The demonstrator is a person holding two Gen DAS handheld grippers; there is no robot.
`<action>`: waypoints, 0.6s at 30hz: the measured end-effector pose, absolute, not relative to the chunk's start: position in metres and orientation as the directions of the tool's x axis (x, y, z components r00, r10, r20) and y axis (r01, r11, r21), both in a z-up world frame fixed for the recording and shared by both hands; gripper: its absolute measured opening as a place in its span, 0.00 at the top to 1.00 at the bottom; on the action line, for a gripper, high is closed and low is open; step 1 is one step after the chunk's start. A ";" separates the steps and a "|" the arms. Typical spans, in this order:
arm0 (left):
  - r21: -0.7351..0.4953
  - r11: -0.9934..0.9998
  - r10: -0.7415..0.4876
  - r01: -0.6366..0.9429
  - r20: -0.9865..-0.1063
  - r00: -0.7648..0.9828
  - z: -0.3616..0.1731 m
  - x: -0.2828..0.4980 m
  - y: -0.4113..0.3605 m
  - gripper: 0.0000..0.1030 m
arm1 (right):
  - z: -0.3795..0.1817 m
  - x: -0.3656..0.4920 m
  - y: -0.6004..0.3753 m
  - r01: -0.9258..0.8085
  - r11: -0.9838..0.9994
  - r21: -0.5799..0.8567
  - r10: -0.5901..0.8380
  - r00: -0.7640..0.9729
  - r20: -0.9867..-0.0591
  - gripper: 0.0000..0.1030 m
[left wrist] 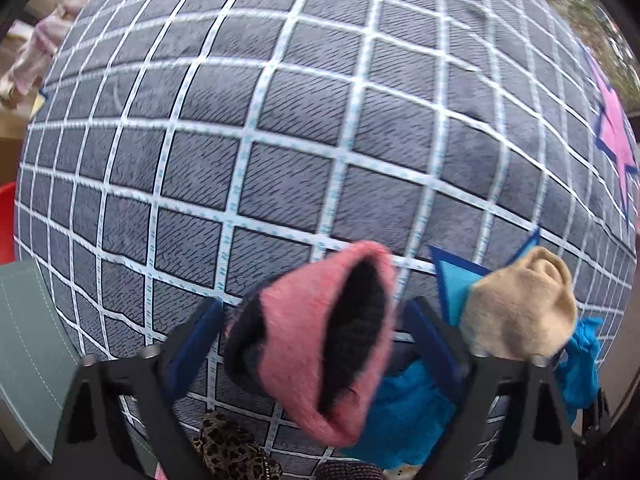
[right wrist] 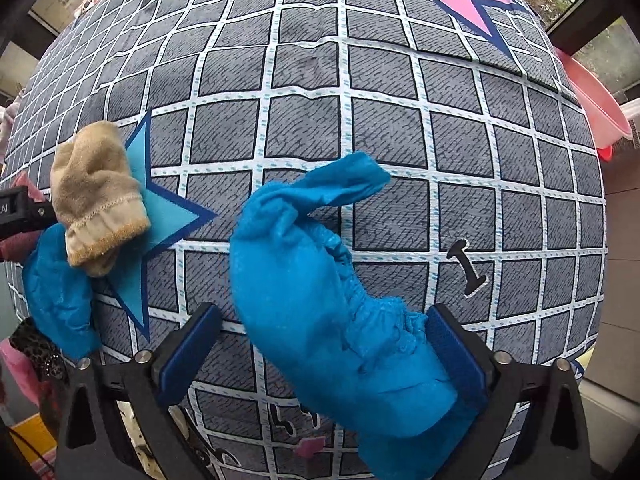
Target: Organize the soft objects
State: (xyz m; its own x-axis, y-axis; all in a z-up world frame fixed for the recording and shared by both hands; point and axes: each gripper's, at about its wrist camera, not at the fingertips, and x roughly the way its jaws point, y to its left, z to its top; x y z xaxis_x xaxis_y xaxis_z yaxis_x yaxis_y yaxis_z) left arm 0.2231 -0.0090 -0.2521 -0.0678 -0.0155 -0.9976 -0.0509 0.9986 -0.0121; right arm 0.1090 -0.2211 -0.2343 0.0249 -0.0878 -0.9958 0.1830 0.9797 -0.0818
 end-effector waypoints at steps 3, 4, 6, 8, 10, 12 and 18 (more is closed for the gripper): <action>0.014 1.000 0.014 0.011 -0.999 -0.043 -0.237 0.218 -0.023 0.64 | -0.220 0.103 -0.225 0.184 0.980 -0.071 -0.083 0.062 -0.995 0.54; 0.010 1.000 0.010 0.015 -0.999 -0.041 -0.235 0.217 -0.024 0.74 | -0.217 0.103 -0.227 0.185 0.981 -0.052 -0.065 0.064 -0.996 0.74; -0.031 1.000 -0.031 0.001 -0.999 -0.024 -0.226 0.214 -0.021 0.76 | -0.214 0.099 -0.235 0.207 0.978 0.011 -0.002 0.061 -0.998 0.80; -0.029 1.000 -0.029 -0.002 -1.000 0.007 -0.213 0.209 -0.019 0.76 | -0.209 0.094 -0.240 0.214 0.977 0.025 0.011 0.069 -0.998 0.80; -0.029 0.999 -0.029 0.019 -0.999 0.032 -0.199 0.203 -0.021 0.76 | -0.202 0.086 -0.244 0.229 0.972 0.055 0.037 0.085 -0.996 0.80; -0.036 0.998 -0.039 0.054 -0.998 0.055 -0.183 0.193 -0.028 0.76 | -0.196 0.075 -0.250 0.250 0.965 0.078 0.056 0.096 -0.994 0.80; -0.080 0.974 -0.099 0.211 -0.992 0.081 -0.137 0.145 -0.061 0.76 | -0.176 0.041 -0.261 0.291 0.948 0.129 0.101 0.108 -0.989 0.80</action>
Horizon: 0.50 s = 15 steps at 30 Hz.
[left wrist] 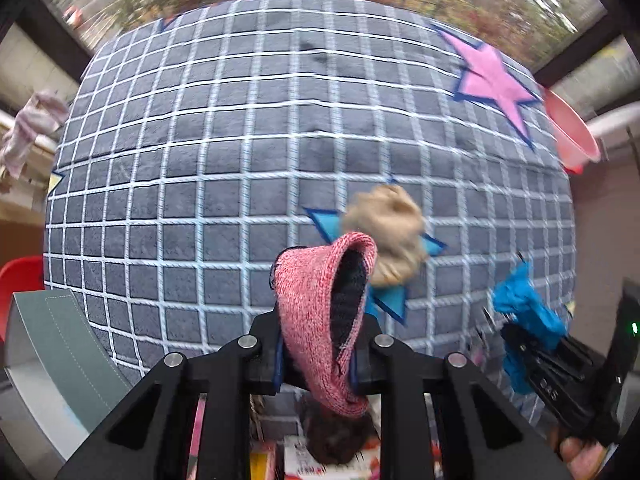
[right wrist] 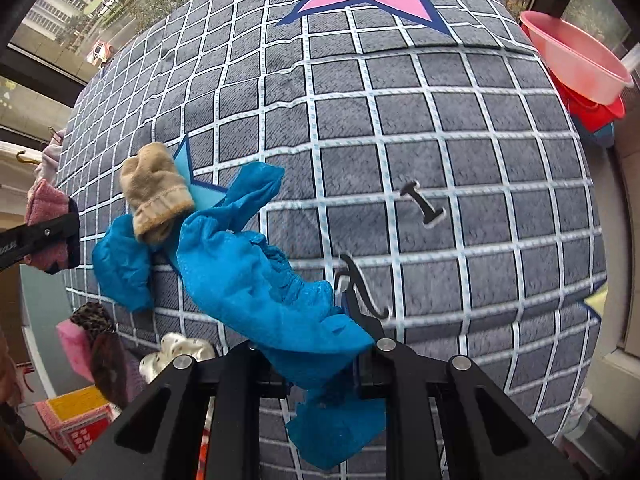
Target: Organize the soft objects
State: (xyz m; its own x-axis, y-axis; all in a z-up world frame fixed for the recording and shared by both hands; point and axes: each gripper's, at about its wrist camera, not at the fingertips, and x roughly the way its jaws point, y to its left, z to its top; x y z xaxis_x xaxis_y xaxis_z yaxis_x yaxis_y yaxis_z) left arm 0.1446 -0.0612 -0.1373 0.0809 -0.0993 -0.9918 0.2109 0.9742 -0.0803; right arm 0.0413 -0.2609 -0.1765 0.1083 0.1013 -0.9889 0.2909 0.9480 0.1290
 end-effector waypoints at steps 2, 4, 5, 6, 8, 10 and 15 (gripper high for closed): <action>-0.097 0.958 -0.122 0.271 -0.990 0.076 -0.125 0.119 -0.074 0.76 | -0.172 0.025 -0.259 0.297 0.945 0.138 0.110 0.111 -0.988 0.80; -0.112 0.934 -0.141 0.340 -0.988 0.061 -0.114 0.092 -0.088 0.76 | -0.163 0.004 -0.256 0.310 0.938 0.152 0.122 0.114 -0.986 0.80; -0.119 0.919 -0.149 0.376 -0.988 0.051 -0.110 0.077 -0.094 0.76 | -0.160 -0.006 -0.255 0.316 0.936 0.156 0.126 0.112 -0.986 0.80; -0.125 0.905 -0.155 0.406 -0.987 0.041 -0.106 0.067 -0.097 0.76 | -0.156 -0.018 -0.254 0.325 0.932 0.158 0.129 0.108 -0.986 0.80; -0.132 0.869 -0.159 0.477 -0.987 0.017 -0.102 0.039 -0.109 0.76 | -0.152 -0.037 -0.254 0.347 0.923 0.166 0.139 0.102 -0.985 0.80; -0.152 0.832 -0.166 0.533 -0.986 -0.021 -0.102 0.010 -0.115 0.76 | -0.148 -0.054 -0.252 0.367 0.916 0.165 0.139 0.095 -0.986 0.80; -0.168 0.735 -0.160 0.657 -0.984 -0.073 -0.098 -0.044 -0.120 0.76 | -0.140 -0.098 -0.242 0.436 0.887 0.155 0.129 0.088 -0.988 0.80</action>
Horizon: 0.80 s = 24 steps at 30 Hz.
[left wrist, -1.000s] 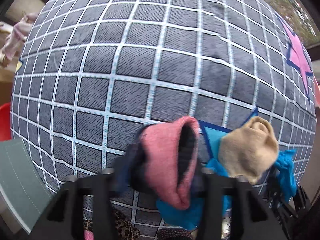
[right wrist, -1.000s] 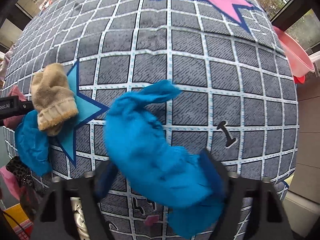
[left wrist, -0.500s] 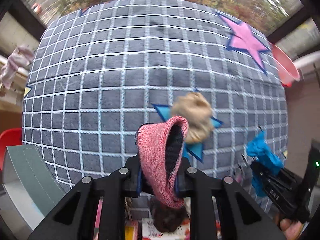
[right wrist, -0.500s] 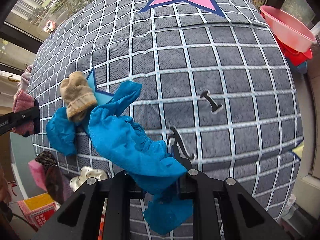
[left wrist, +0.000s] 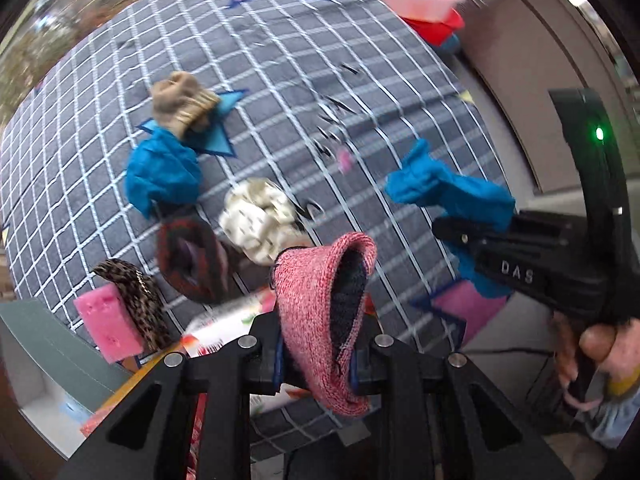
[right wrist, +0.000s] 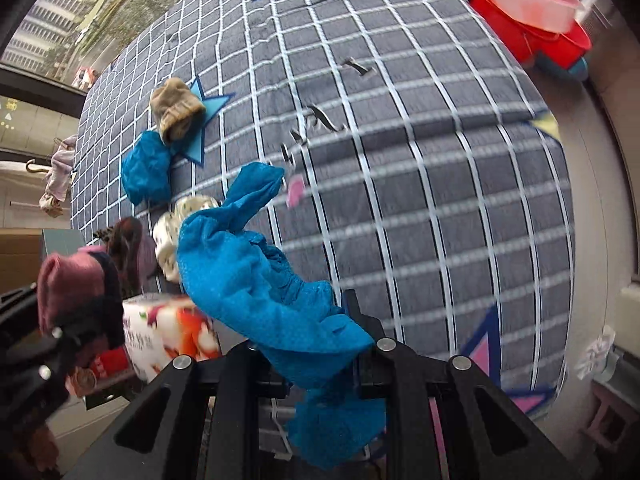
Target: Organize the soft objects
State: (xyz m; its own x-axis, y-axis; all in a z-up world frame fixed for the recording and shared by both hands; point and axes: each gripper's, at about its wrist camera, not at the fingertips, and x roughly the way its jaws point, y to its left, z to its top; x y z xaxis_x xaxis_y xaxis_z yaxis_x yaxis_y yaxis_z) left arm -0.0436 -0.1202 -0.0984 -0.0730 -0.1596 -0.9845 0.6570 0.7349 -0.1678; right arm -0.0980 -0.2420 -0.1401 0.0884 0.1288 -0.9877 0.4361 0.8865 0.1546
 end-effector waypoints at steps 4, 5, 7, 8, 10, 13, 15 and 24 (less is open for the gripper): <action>-0.174 0.661 -0.162 0.730 -0.983 -0.088 -0.098 -0.067 -0.119 0.76 | -0.133 -0.129 -0.224 0.501 0.853 0.149 0.117 0.095 -0.989 0.80; -0.176 0.641 -0.162 0.747 -0.982 -0.092 -0.099 -0.069 -0.116 0.76 | -0.131 -0.137 -0.218 0.515 0.844 0.149 0.113 0.100 -0.988 0.80; -0.170 0.595 -0.162 0.786 -0.983 -0.090 -0.096 -0.080 -0.113 0.76 | -0.126 -0.153 -0.205 0.547 0.823 0.153 0.106 0.116 -0.988 0.80; -0.169 0.571 -0.162 0.803 -0.982 -0.092 -0.094 -0.087 -0.110 0.76 | -0.125 -0.161 -0.199 0.564 0.811 0.156 0.103 0.124 -0.987 0.80; -0.174 0.529 -0.161 0.831 -0.982 -0.103 -0.091 -0.099 -0.103 0.76 | -0.123 -0.174 -0.188 0.594 0.789 0.158 0.095 0.136 -0.986 0.80; -0.145 0.444 -0.139 0.884 -0.986 -0.092 -0.087 -0.120 -0.094 0.76 | -0.120 -0.192 -0.172 0.630 0.757 0.173 0.088 0.164 -0.983 0.80; -0.111 0.396 -0.113 0.911 -0.991 -0.072 -0.084 -0.132 -0.088 0.76 | -0.120 -0.200 -0.163 0.634 0.751 0.182 0.093 0.171 -0.981 0.80; -0.056 0.328 -0.012 0.943 -0.998 -0.055 -0.097 -0.164 -0.096 0.76 | -0.109 -0.211 -0.165 0.566 0.801 0.195 0.104 0.190 -0.976 0.80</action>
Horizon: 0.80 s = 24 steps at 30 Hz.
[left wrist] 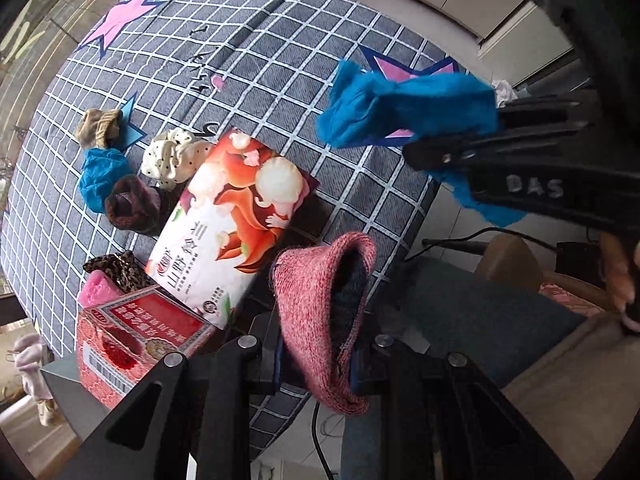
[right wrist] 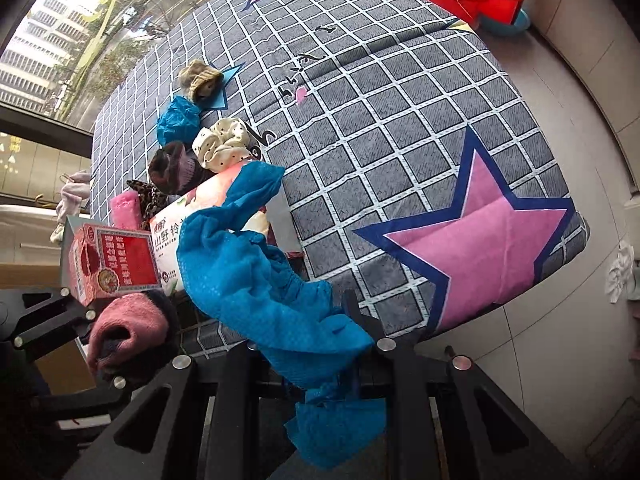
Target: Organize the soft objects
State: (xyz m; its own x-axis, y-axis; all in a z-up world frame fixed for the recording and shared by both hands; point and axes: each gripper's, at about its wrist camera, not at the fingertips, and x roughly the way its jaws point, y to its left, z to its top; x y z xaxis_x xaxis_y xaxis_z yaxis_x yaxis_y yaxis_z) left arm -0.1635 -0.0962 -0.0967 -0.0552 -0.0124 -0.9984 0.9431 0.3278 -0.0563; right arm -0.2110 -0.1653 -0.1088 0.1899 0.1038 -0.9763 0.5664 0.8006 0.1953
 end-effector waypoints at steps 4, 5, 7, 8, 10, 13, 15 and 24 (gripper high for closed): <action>-0.055 0.357 -0.002 0.933 -0.998 -0.058 -0.094 -0.175 -0.109 0.76 | -0.100 -0.225 -0.184 0.547 0.812 0.205 0.116 0.193 -0.974 0.80; -0.053 0.367 0.000 0.929 -0.998 -0.057 -0.093 -0.177 -0.112 0.76 | -0.098 -0.228 -0.188 0.542 0.814 0.207 0.117 0.197 -0.973 0.80; -0.040 0.386 0.009 0.922 -0.999 -0.047 -0.093 -0.180 -0.119 0.76 | -0.094 -0.232 -0.196 0.533 0.818 0.217 0.124 0.205 -0.971 0.80; -0.033 0.393 0.014 0.919 -0.999 -0.042 -0.093 -0.182 -0.121 0.76 | -0.092 -0.234 -0.198 0.524 0.821 0.226 0.133 0.211 -0.969 0.80; -0.022 0.403 0.024 0.915 -0.999 -0.035 -0.093 -0.186 -0.124 0.76 | -0.090 -0.237 -0.201 0.507 0.829 0.238 0.145 0.216 -0.966 0.80; 0.000 0.408 0.052 0.913 -0.998 -0.023 -0.096 -0.192 -0.127 0.76 | -0.092 -0.238 -0.204 0.479 0.840 0.255 0.169 0.215 -0.962 0.80; 0.003 0.418 0.069 0.908 -0.997 -0.028 -0.099 -0.196 -0.128 0.76 | -0.093 -0.238 -0.205 0.460 0.848 0.265 0.184 0.214 -0.959 0.80; 0.031 0.460 0.086 0.887 -0.996 -0.009 -0.097 -0.195 -0.129 0.76 | -0.098 -0.232 -0.203 0.396 0.871 0.292 0.228 0.201 -0.953 0.80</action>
State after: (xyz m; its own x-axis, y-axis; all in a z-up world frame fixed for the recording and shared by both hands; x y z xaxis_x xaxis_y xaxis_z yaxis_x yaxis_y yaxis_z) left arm -0.1955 -0.1291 -0.0971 -0.0095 0.0864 -0.9962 0.8873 0.4601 0.0315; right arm -0.2321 -0.2031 -0.0976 0.2014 0.2283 -0.9525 0.3958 0.8706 0.2923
